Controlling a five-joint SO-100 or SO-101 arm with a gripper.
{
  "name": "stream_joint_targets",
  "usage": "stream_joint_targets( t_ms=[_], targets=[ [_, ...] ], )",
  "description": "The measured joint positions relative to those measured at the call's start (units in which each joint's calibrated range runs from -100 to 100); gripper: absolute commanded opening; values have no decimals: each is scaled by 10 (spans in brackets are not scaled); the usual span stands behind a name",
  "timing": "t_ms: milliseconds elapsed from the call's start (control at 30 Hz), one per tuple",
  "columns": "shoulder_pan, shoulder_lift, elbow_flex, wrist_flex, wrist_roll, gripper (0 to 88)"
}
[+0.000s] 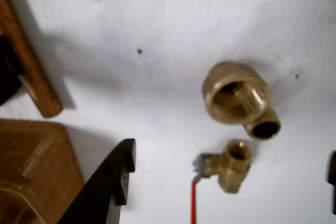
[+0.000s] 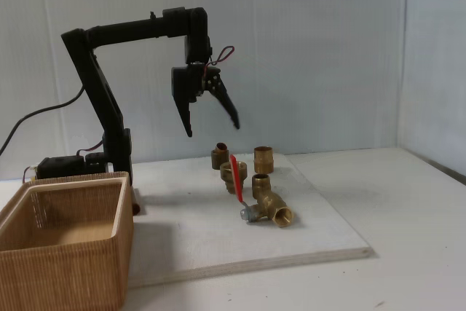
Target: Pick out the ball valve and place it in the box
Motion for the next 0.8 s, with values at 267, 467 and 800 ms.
stream_joint_targets(
  t_ms=[267,467,800],
  targets=[
    [44,2,43,-71,2,477],
    [47,2,121,-128,7,477],
    [46,2,246,-276,11,477]
  ],
)
